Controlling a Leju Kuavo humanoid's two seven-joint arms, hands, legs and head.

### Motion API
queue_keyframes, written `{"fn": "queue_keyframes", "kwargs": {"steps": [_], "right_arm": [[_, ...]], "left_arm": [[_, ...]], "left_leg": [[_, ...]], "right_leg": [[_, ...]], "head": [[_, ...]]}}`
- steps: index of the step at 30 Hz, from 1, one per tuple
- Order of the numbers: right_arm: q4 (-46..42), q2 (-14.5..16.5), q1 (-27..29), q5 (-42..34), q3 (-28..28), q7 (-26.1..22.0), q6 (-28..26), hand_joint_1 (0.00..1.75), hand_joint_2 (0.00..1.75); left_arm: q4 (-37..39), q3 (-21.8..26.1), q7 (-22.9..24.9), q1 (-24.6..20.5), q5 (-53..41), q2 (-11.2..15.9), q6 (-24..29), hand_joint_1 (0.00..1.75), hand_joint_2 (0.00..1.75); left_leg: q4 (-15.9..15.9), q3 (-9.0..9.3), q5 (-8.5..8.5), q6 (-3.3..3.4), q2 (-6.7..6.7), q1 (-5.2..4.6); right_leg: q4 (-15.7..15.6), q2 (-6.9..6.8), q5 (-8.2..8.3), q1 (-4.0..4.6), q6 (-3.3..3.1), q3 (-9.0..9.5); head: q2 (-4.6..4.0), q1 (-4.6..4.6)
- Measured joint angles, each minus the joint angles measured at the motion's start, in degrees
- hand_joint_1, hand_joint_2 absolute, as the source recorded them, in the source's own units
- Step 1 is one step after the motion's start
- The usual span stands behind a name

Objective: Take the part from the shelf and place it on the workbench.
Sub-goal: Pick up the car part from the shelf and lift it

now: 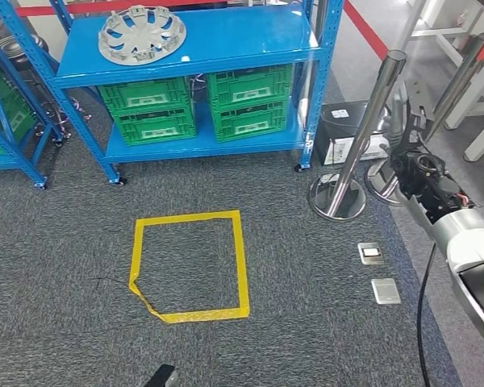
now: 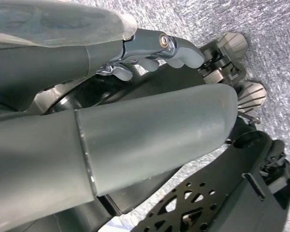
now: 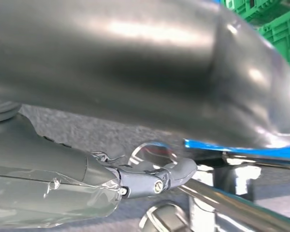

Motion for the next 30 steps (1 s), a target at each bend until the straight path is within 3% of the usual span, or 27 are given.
{"fn": "queue_keyframes", "kwargs": {"steps": [5, 10, 30], "right_arm": [[-3.84, 0.24, 0.47, 6.14, -1.45, 0.66, 1.26, 0.00, 0.00], [-5.53, 3.06, 0.18, 10.21, -1.86, 0.86, 3.02, 0.00, 0.00], [-4.46, 23.37, -2.05, 18.78, 1.61, -5.30, 8.85, 0.00, 0.00]], "left_arm": [[0.00, -0.75, 0.59, -0.50, -0.24, 0.04, -0.04, 0.00, 0.00], [0.00, -1.21, 0.59, -1.11, -0.16, 0.02, -1.16, 0.00, 0.00], [0.24, -2.09, -1.31, -1.07, 1.95, -0.41, -0.42, 0.00, 0.00]], "left_leg": [[-0.04, -0.02, 0.00, 0.00, -0.02, -0.01], [-0.04, -0.01, 0.01, -0.01, -0.01, -0.02], [-0.09, -0.05, 0.04, -0.09, -0.01, 0.20]], "right_leg": [[0.01, 0.00, 0.00, 0.02, 0.00, 0.04], [0.02, 0.00, 0.00, 0.07, 0.00, 0.05], [0.06, 0.01, -0.02, 0.12, -0.04, -0.04]], "head": [[0.01, 0.01], [0.01, 0.01], [0.00, 0.00]]}}
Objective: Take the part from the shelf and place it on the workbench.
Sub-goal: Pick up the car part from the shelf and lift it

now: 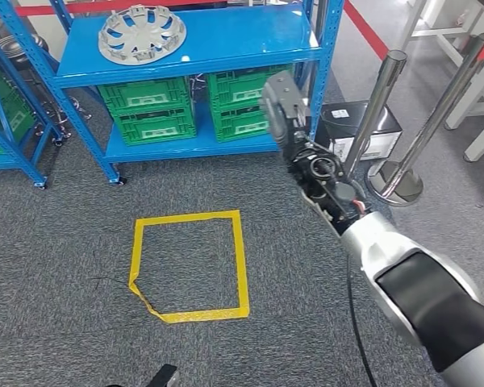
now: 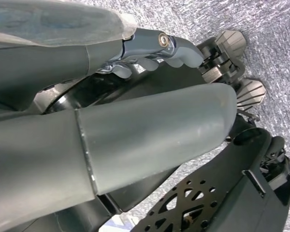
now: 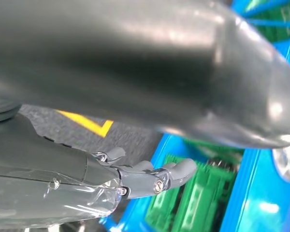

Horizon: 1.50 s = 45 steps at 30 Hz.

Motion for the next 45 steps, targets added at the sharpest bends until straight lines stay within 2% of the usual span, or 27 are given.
{"fn": "queue_keyframes", "kwargs": {"steps": [7, 23, 29, 33, 35, 36, 38, 39, 40, 41, 43, 44, 45], "right_arm": [[0.34, 2.79, -0.52, 1.21, 1.00, -2.26, 1.25, 0.00, 0.00], [-0.48, 3.16, -0.13, 1.65, 1.14, -1.26, 0.03, 0.00, 0.00], [-1.10, 3.16, 0.46, 1.65, 1.14, -1.17, 0.04, 0.00, 0.00], [-1.48, 3.15, 0.54, 1.65, 1.12, -1.18, 0.10, 0.00, 0.00], [-1.71, 3.06, 0.47, 1.65, 1.09, -1.17, 0.10, 0.00, 0.00], [-1.79, 2.98, 0.44, 1.65, 1.08, -1.17, 0.09, 0.00, 0.00], [-1.91, 2.82, 0.67, 1.68, 1.08, -1.09, 0.10, 0.00, 0.00], [-1.93, 2.70, 0.95, 1.70, 1.09, -1.02, 0.09, 0.00, 0.00], [-1.95, 2.59, 1.23, 1.75, 1.09, -0.93, 0.08, 0.00, 0.00], [-1.99, 2.46, 1.42, 1.83, 1.08, -0.85, 0.05, 0.00, 0.00], [-2.14, 2.15, 1.63, 2.06, 1.03, -0.73, 0.02, 0.00, 0.00], [-2.23, 1.99, 1.73, 2.20, 1.02, -0.69, 0.03, 0.00, 0.00], [-2.35, 1.86, 1.95, 2.29, 1.03, -0.61, 0.05, 0.00, 0.00]], "left_arm": [[0.04, 0.02, -0.91, -0.03, 0.95, -0.24, 0.18, 0.00, 0.00], [0.25, 0.09, -1.34, -0.03, 2.03, -0.40, -0.91, 0.00, 0.00], [0.47, 0.10, -1.45, 0.03, 2.27, -0.37, -0.97, 0.00, 0.00], [0.54, 0.14, -1.52, 0.06, 2.34, -0.38, -1.02, 0.00, 0.00], [0.56, 0.15, -1.60, 0.11, 2.33, -0.50, -1.07, 0.00, 0.00], [0.56, 0.15, -1.63, 0.13, 2.29, -0.58, -1.08, 0.00, 0.00], [0.57, 0.15, -1.64, 0.12, 2.21, -0.71, -1.09, 0.00, 0.00], [0.57, 0.15, -1.64, 0.14, 2.18, -0.77, -1.09, 0.00, 0.00], [0.57, 0.15, -1.64, 0.16, 2.16, -0.80, -1.09, 0.00, 0.00], [0.57, 0.15, -1.64, 0.19, 2.15, -0.83, -1.09, 0.00, 0.00], [0.62, 0.16, -1.64, 0.24, 2.13, -0.77, -1.08, 0.00, 0.00], [0.68, 0.16, -1.64, 0.22, 2.13, -0.74, -1.07, 0.00, 0.00], [0.75, 0.17, -1.64, 0.18, 2.14, -0.68, -1.05, 0.00, 0.00]], "left_leg": [[0.03, 0.00, 0.00, 0.00, 0.00, -0.01], [0.22, -0.02, -0.05, 0.04, 0.01, -0.14], [0.59, -0.27, -0.29, 0.36, 0.00, -0.34], [-0.27, -0.01, -0.31, 0.88, 0.07, -0.09], [-1.38, 0.91, -0.22, 1.17, 0.19, 0.33], [-1.72, 1.29, -0.16, 1.19, 0.26, 0.46], [-1.81, 1.59, -0.32, 1.11, 0.31, 0.61], [-1.79, 1.78, -0.51, 0.96, 0.26, 0.76], [-1.74, 2.08, -0.80, 0.71, 0.17, 0.97], [-1.64, 2.50, -1.17, 0.38, 0.05, 1.25], [-1.39, 3.49, -2.15, -0.57, -0.19, 1.82], [-1.09, 3.76, -2.57, -1.07, -0.23, 2.01], [-0.78, 3.70, -2.90, -1.51, -0.24, 2.03]], "right_leg": [[-0.01, -0.01, 0.01, -0.02, 0.00, 0.00], [-0.06, 0.05, 0.04, -0.16, 0.03, -0.03], [-0.10, 0.04, 0.03, -0.19, 0.11, -0.07], [0.39, -0.01, 0.47, -0.18, 0.70, 0.26], [3.03, -0.02, -0.64, -0.09, 1.05, -0.84], [5.86, -0.04, -1.93, -0.10, 1.20, -2.40], [13.27, -0.04, -4.51, -0.31, 1.62, -6.75], [15.77, -0.06, -4.92, -0.52, 1.85, -8.64], [16.34, -0.07, -4.16, -0.78, 2.11, -9.74], [14.66, -0.09, -2.16, -1.07, 2.42, -9.79], [7.63, -0.06, 3.17, -1.56, 3.35, -8.06], [4.48, -0.07, 4.23, -1.56, 3.57, -7.20], [2.82, 0.00, 4.55, -1.48, 3.23, -6.61]], "head": [[-0.01, 0.01], [0.00, -0.03], [0.00, -0.05], [0.00, 0.01], [0.00, 0.23], [0.00, 0.44], [0.01, 0.83], [0.01, 1.01], [0.02, 1.11], [0.01, 1.25], [0.01, 1.61], [0.00, 1.82], [0.01, 1.99]]}}
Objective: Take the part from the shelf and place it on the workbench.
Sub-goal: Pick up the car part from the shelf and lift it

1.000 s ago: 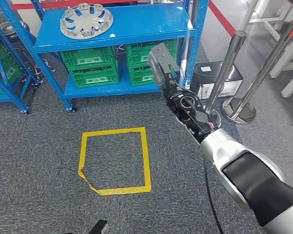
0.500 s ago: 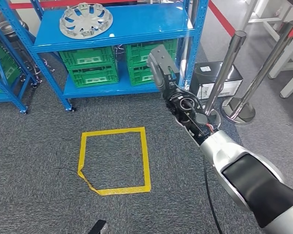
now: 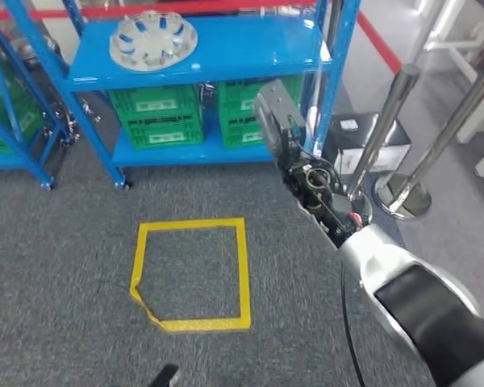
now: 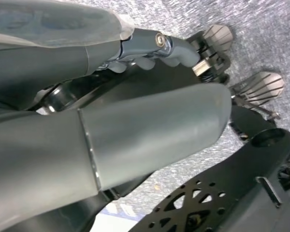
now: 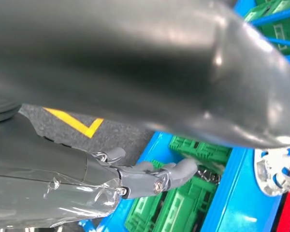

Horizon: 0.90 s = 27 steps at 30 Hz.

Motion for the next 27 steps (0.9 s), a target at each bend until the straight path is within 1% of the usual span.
{"fn": "queue_keyframes", "kwargs": {"steps": [1, 2, 3, 4, 5, 7, 14, 16, 18, 19, 20, 21, 22, 23, 24, 25, 26, 27], "right_arm": [[-0.13, -0.07, 0.31, 0.07, 0.02, 0.08, 0.02, 0.00, 0.00], [-0.29, -0.14, 0.52, 0.14, 0.01, 0.14, 0.03, 0.00, 0.00], [-0.51, -0.21, 0.72, 0.20, -0.06, 0.21, -0.01, 0.00, 0.00], [-0.73, -0.30, 0.80, 0.25, -0.18, 0.21, -0.05, 0.00, 0.00], [-0.90, -0.38, 0.79, 0.30, -0.30, 0.20, -0.10, 0.00, 0.00], [-1.09, -0.40, 0.77, 0.32, -0.44, 0.18, -0.15, 0.00, 0.00], [-1.09, -0.40, 0.76, 0.32, -0.44, 0.17, -0.15, 0.00, 0.00], [-1.13, -0.40, 0.67, 0.34, -0.45, 0.11, -0.14, 0.00, 0.00], [-1.30, -0.42, 0.65, 0.36, -0.43, 0.05, -0.07, 0.00, 0.00], [-1.37, -0.42, 0.75, 0.37, -0.42, 0.03, -0.02, 0.00, 0.00], [-1.44, -0.43, 0.99, 0.39, -0.40, -0.02, 0.03, 0.00, 0.00], [-1.60, -0.47, 1.25, 0.45, -0.50, -0.19, 0.07, 0.00, 0.00], [-1.75, -0.53, 1.39, 0.53, -0.61, -0.34, 0.12, 0.00, 0.00], [-1.90, -0.62, 1.43, 0.62, -0.73, -0.49, 0.14, 0.00, 0.00], [-2.04, -0.75, 1.43, 0.68, -0.85, -0.60, 0.15, 0.00, 0.00], [-2.03, -0.84, 1.51, 0.71, -0.87, -0.58, 0.16, 0.00, 0.00], [-2.03, -0.93, 1.78, 0.72, -0.88, -0.56, 0.16, 0.00, 0.00], [-2.03, -1.01, 2.10, 0.74, -0.89, -0.54, 0.17, 0.00, 0.00]], "left_arm": [[0.08, 0.02, 0.00, -0.04, 0.02, 0.04, 0.02, 0.00, 0.00], [0.12, 0.03, 0.00, -0.12, 0.03, -0.01, 0.04, 0.00, 0.00], [0.15, 0.04, 0.00, -0.16, 0.04, 0.00, 0.06, 0.00, 0.00], [0.18, 0.04, 0.00, -0.18, 0.05, -0.02, 0.07, 0.00, 0.00], [0.19, 0.04, 0.00, -0.20, 0.04, -0.02, 0.08, 0.00, 0.00], [0.19, 0.04, 0.00, -0.21, 0.04, -0.02, 0.08, 0.00, 0.00], [0.19, 0.04, 0.00, -0.21, 0.04, -0.02, 0.08, 0.00, 0.00], [0.19, 0.04, 0.00, -0.23, 0.04, -0.02, 0.08, 0.00, 0.00], [0.20, 0.08, -0.01, -0.45, 0.04, -0.02, 0.09, 0.00, 0.00], [0.21, 0.13, -0.02, -0.68, 0.05, -0.03, 0.09, 0.00, 0.00], [0.24, 0.17, -0.02, -0.77, 0.08, 0.06, 0.10, 0.00, 0.00], [0.28, 0.20, -0.02, -0.84, 0.13, 0.08, 0.11, 0.00, 0.00], [0.32, 0.22, -0.01, -0.86, 0.17, 0.08, 0.14, 0.00, 0.00], [0.36, 0.22, 0.00, -0.76, 0.21, 0.03, 0.16, 0.00, 0.00], [0.37, 0.21, 0.02, -0.76, 0.21, -0.16, 0.19, 0.00, 0.00], [0.37, 0.21, 0.03, -0.71, 0.21, -0.31, 0.21, 0.00, 0.00], [0.37, 0.20, 0.05, -0.65, 0.21, -0.43, 0.23, 0.00, 0.00], [0.37, 0.20, 0.06, -0.58, 0.21, -0.50, 0.26, 0.00, 0.00]], "left_leg": [[0.24, -0.22, -0.28, -0.39, 0.02, -0.06], [0.52, -0.45, -0.48, -0.68, 0.07, -0.08], [0.83, -0.66, -0.67, -0.92, 0.11, -0.12], [1.34, -0.80, -0.76, -1.11, 0.19, -0.09], [1.85, -0.94, -0.73, -1.21, 0.25, -0.08], [2.68, -1.21, -0.65, -1.28, 0.36, -0.07], [2.77, -1.26, -0.64, -1.29, 0.37, -0.07], [3.79, -1.82, -0.66, -1.32, 0.43, -0.06], [11.00, -6.72, -2.10, -1.43, 0.52, -0.29], [15.09, -10.04, -2.97, -1.30, 0.55, -0.60], [14.37, -12.25, -0.43, 0.01, 0.55, -1.57], [9.38, -11.31, 2.54, 1.35, 0.52, -2.28], [3.84, -9.87, 5.63, 2.70, 0.49, -2.89], [-2.27, -7.45, 8.76, 3.83, 0.48, -3.26], [-4.11, -5.75, 8.39, 3.72, 0.47, -2.91], [-4.35, -5.22, 8.12, 3.53, 0.48, -2.65], [-4.29, -4.82, 7.75, 3.25, 0.48, -2.40], [-4.08, -4.47, 7.28, 2.91, 0.44, -2.12]], "right_leg": [[-0.19, 0.07, -0.81, 0.23, -0.64, 0.14], [-0.32, 0.11, -1.33, 0.32, -1.51, 0.26], [0.06, 0.24, -1.35, 0.29, -2.22, 0.48], [0.11, 0.30, -1.59, 0.27, -2.55, 0.68], [0.12, 0.37, -1.67, 0.21, -2.74, 0.92], [0.04, 0.42, -1.80, 0.16, -2.92, 1.21], [0.04, 0.42, -1.80, 0.16, -2.93, 1.23], [0.00, 0.43, -1.87, 0.16, -3.02, 1.38], [-0.31, 0.54, -2.30, 0.34, -3.34, 2.14], [-0.48, 0.61, -2.71, 0.56, -3.57, 2.78], [-0.92, 0.78, -3.42, 0.97, -3.84, 3.98], [-1.68, 0.85, -4.26, 1.37, -3.80, 5.31], [-1.58, 0.86, -5.45, 1.76, -3.70, 6.28], [-0.33, 0.84, -6.87, 2.00, -3.45, 6.39], [2.46, 0.69, -8.37, 1.98, -3.02, 5.15], [6.56, 0.58, -9.71, 1.84, -2.71, 2.91], [10.11, 0.52, -10.45, 1.62, -2.30, 0.61], [12.08, 0.45, -10.10, 1.32, -1.79, -1.16]], "head": [[-0.01, -0.07], [-0.01, -0.18], [0.00, -0.32], [0.00, -0.53], [0.01, -0.57], [0.01, -0.64], [0.01, -0.65], [-0.01, -0.77], [0.00, -1.48], [0.00, -1.89], [0.00, -2.30], [-0.01, -2.41], [-0.01, -2.40], [-0.01, -2.26], [-0.01, -2.00], [0.00, -1.78], [0.00, -1.63], [0.00, -1.50]]}}
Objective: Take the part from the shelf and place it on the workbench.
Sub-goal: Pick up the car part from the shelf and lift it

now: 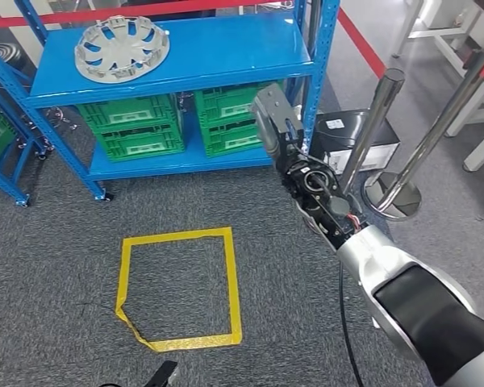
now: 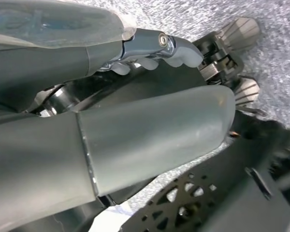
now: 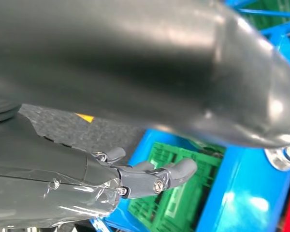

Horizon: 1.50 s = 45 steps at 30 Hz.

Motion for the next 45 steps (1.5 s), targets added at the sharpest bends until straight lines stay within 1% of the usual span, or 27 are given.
{"fn": "queue_keyframes", "kwargs": {"steps": [1, 3, 4, 5, 7, 8, 9, 11, 15, 20, 22, 24, 25, 28, 29, 30, 31, 32, 33, 34, 35, 36, 38, 40, 42, 44, 45], "right_arm": [[0.00, -0.05, 0.22, 0.05, -0.02, 0.01, 0.00, 0.00, 0.00], [0.00, -0.20, 0.24, 0.23, -0.10, 0.00, -0.01, 0.00, 0.00], [0.00, -0.28, 0.17, 0.34, -0.15, 0.00, -0.01, 0.00, 0.00], [-0.01, -0.34, 0.12, 0.44, -0.20, 0.03, 0.01, 0.00, 0.00], [-0.14, -0.39, 0.19, 0.89, -0.27, 0.07, 0.05, 0.00, 0.00], [-0.23, -0.40, 0.17, 1.21, -0.30, 0.08, 0.04, 0.00, 0.00], [-0.33, -0.41, 0.15, 1.59, -0.32, 0.05, 0.02, 0.00, 0.00], [-0.52, -0.45, 0.02, 2.31, -0.32, 0.09, 0.01, 0.00, 0.00], [-0.85, -0.45, 0.06, 3.25, -0.22, 0.21, 0.16, 0.00, 0.00], [-0.86, -0.45, 0.24, 3.54, -0.22, 0.23, 0.30, 0.00, 0.00], [-1.03, -0.40, 0.22, 3.54, -0.23, 0.22, 0.33, 0.00, 0.00], [-1.34, -0.37, 0.14, 3.54, -0.28, 0.15, 0.33, 0.00, 0.00], [-1.45, -0.38, 0.06, 3.54, -0.30, 0.13, 0.34, 0.00, 0.00], [-1.48, -0.37, 0.14, 3.54, -0.27, 0.16, 0.65, 0.00, 0.00], [-1.48, -0.37, 0.30, 3.54, -0.25, 0.19, 0.82, 0.00, 0.00], [-1.47, -0.38, 0.40, 3.54, -0.25, 0.21, 1.00, 0.00, 0.00], [-1.46, -0.38, 0.41, 3.54, -0.26, 0.23, 1.11, 0.00, 0.00], [-1.46, -0.38, 0.32, 3.54, -0.28, 0.24, 1.21, 0.00, 0.00], [-1.44, -0.41, 0.24, 3.54, -0.31, 0.23, 1.31, 0.00, 0.00], [-1.43, -0.43, 0.19, 3.54, -0.32, 0.23, 1.41, 0.00, 0.00], [-1.42, -0.45, 0.25, 3.54, -0.32, 0.23, 1.55, 0.00, 0.00], [-1.42, -0.46, 0.37, 3.55, -0.31, 0.23, 1.69, 0.00, 0.00], [-1.44, -0.39, 0.41, 3.60, -0.31, 0.19, 1.95, 0.00, 0.00], [-1.47, -0.35, 0.05, 3.68, -0.38, 0.08, 2.04, 0.00, 0.00], [-1.47, -0.36, -0.15, 3.73, -0.41, 0.03, 2.07, 0.00, 0.00], [-1.44, -0.36, 0.02, 3.73, -0.39, 0.04, 2.09, 0.00, 0.00], [-1.43, -0.36, 0.13, 3.73, -0.38, 0.03, 2.11, 0.00, 0.00]], "left_arm": [[0.00, 0.00, 0.01, 0.05, 0.00, -0.05, 0.03, 0.00, 0.00], [0.01, 0.00, 0.02, 0.10, -0.02, -0.13, 0.25, 0.00, 0.00], [0.03, 0.00, 0.07, 0.07, -0.02, -0.06, 0.41, 0.00, 0.00], [0.06, 0.00, 0.11, 0.04, -0.01, 0.00, 0.61, 0.00, 0.00], [0.11, 0.00, 0.18, -0.01, 0.02, 0.13, 0.92, 0.00, 0.00], [0.13, 0.00, 0.18, 0.01, 0.02, 0.13, 1.03, 0.00, 0.00], [0.14, -0.01, 0.18, 0.03, 0.02, 0.15, 1.10, 0.00, 0.00], [0.16, -0.02, 0.18, 0.06, 0.01, 0.22, 1.17, 0.00, 0.00], [0.17, -0.02, 0.18, 0.00, 0.01, 0.30, 1.25, 0.00, 0.00], [0.17, -0.02, 0.18, 0.00, 0.03, 0.31, 1.25, 0.00, 0.00], [0.17, -0.02, 0.18, 0.00, 0.03, 0.30, 1.26, 0.00, 0.00], [0.17, -0.02, 0.18, 0.04, 0.03, 0.22, 1.26, 0.00, 0.00], [0.17, -0.02, 0.18, 0.05, 0.03, 0.17, 1.25, 0.00, 0.00], [0.18, -0.02, 0.20, 0.08, 0.00, -0.08, 1.23, 0.00, 0.00], [0.19, -0.02, 0.24, 0.10, -0.01, -0.16, 1.23, 0.00, 0.00], [0.18, -0.02, 0.28, 0.10, -0.01, -0.22, 1.23, 0.00, 0.00], [0.18, -0.02, 0.32, 0.10, -0.02, -0.27, 1.23, 0.00, 0.00], [0.18, -0.02, 0.35, 0.09, -0.04, -0.32, 1.24, 0.00, 0.00], [0.19, -0.02, 0.36, 0.06, -0.07, -0.31, 1.26, 0.00, 0.00], [0.21, -0.02, 0.37, -0.01, -0.11, -0.29, 1.27, 0.00, 0.00], [0.23, -0.02, 0.37, -0.10, -0.15, -0.25, 1.31, 0.00, 0.00], [0.25, -0.02, 0.38, -0.15, -0.17, -0.21, 1.35, 0.00, 0.00], [0.26, -0.02, 0.39, -0.20, -0.21, -0.23, 1.40, 0.00, 0.00], [0.26, -0.02, 0.48, -0.25, -0.30, -0.21, 1.43, 0.00, 0.00], [0.26, -0.02, 0.56, -0.52, -0.36, -0.15, 1.45, 0.00, 0.00], [0.26, 0.01, 0.57, -0.87, -0.38, -0.10, 1.45, 0.00, 0.00], [0.26, 0.02, 0.59, -0.95, -0.38, -0.10, 1.45, 0.00, 0.00]], "left_leg": [[0.39, 0.32, -0.53, -0.37, -0.06, 0.30], [1.80, 0.75, -1.88, -1.26, -0.24, 0.98], [2.71, 0.73, -2.58, -1.78, -0.36, 1.18], [3.64, 0.49, -3.15, -2.24, -0.48, 1.24], [4.89, -0.21, -3.68, -2.51, -0.63, 1.15], [5.17, -0.52, -3.58, -2.29, -0.64, 1.10], [5.25, -0.67, -3.42, -2.02, -0.65, 1.08], [5.17, -0.80, -3.08, -1.66, -0.66, 1.02], [5.13, -0.71, -3.07, -1.50, -0.66, 1.02], [5.12, -0.86, -3.47, -0.89, -0.61, 0.96], [4.65, -0.80, -3.50, -0.76, -0.56, 0.92], [3.11, -0.01, -2.90, -1.26, -0.58, 1.37], [2.34, 0.46, -2.55, -1.52, -0.65, 1.62], [1.80, 0.87, -2.22, -1.77, -1.16, 1.87], [1.90, 0.87, -2.27, -1.82, -1.50, 1.93], [2.08, 0.87, -2.37, -1.94, -1.97, 2.05], [2.38, 0.88, -2.55, -2.15, -2.53, 2.22], [2.83, 0.88, -2.85, -2.49, -3.12, 2.42], [3.31, 0.69, -3.18, -2.90, -3.68, 2.56], [3.99, 0.36, -3.46, -3.31, -4.16, 2.62], [4.44, -0.08, -3.58, -3.70, -4.61, 2.67], [4.67, -0.58, -3.51, -4.05, -5.09, 2.70], [4.64, -1.16, -3.26, -4.61, -6.00, 2.94], [6.76, -2.28, -4.29, -4.85, -4.43, 2.92], [14.21, -5.84, -7.34, -4.86, -1.47, 2.57], [22.16, -9.91, -9.77, -4.66, -0.40, 2.15], [23.42, -10.67, -9.63, -4.36, -0.29, 1.92]], "right_leg": [[-0.34, -0.10, 1.67, -0.37, 0.59, -0.78], [-6.39, -0.36, 7.22, -1.26, 1.97, 0.27], [-9.58, -0.41, 9.11, -1.46, 2.48, 1.24], [-11.99, -0.36, 9.79, -1.53, 2.45, 2.27], [-13.36, -0.05, 9.14, -1.37, 1.31, 3.07], [-13.57, 0.08, 8.96, -1.38, 0.65, 3.20], [-13.52, 0.19, 9.07, -1.40, 0.35, 3.00], [-13.51, 0.43, 9.16, -1.43, 0.24, 2.85], [-13.51, 0.63, 9.16, -1.55, 0.18, 2.79], [-13.55, 0.62, 9.16, -1.41, 0.19, 2.78], [-13.93, 0.53, 9.24, -1.28, 0.30, 3.04], [-13.64, 0.18, 8.77, -1.13, 0.58, 3.13], [-12.12, 0.01, 7.76, -1.03, 0.80, 2.60], [-1.92, -0.28, 2.76, -1.06, 1.58, -1.78], [0.58, -0.30, 2.06, -1.13, 1.84, -2.95], [1.02, -0.32, 2.54, -1.23, 2.07, -3.20], [-0.80, -0.28, 4.13, -1.35, 2.31, -2.38], [-4.61, 0.06, 6.42, -1.57, 2.58, -0.64], [-8.31, 1.21, 7.95, -1.82, 2.85, 1.21], [-11.37, 2.46, 8.87, -2.05, 2.80, 2.64], [-12.98, 3.49, 9.03, -2.14, 2.48, 3.36], [-13.07, 4.10, 8.55, -2.08, 1.94, 3.41], [-12.90, 2.99, 8.52, -1.88, 0.59, 3.22], [-13.07, 1.64, 8.51, -1.81, -0.47, 3.42], [-13.23, 0.31, 8.41, -1.51, -1.17, 3.59], [-13.24, -1.13, 8.20, -0.97, -1.58, 3.68], [-13.24, -1.80, 8.07, -0.67, -1.76, 3.78]], "head": [[0.00, 0.13], [-0.01, 0.43], [-0.01, 0.65], [0.00, 0.86], [0.00, 0.69], [0.01, 0.44], [0.01, 0.09], [0.01, -0.24], [-0.01, -0.89], [0.00, -1.10], [0.00, -1.14], [0.00, -1.05], [0.01, -0.87], [0.01, -0.12], [0.01, 0.08], [0.00, 0.26], [0.00, 0.47], [-0.01, 0.73], [-0.01, 0.98], [-0.01, 1.15], [-0.01, 1.22], [-0.01, 1.18], [-0.01, 0.82], [0.00, 0.22], [0.00, -0.57], [0.00, -1.02], [-0.01, -1.09]]}}
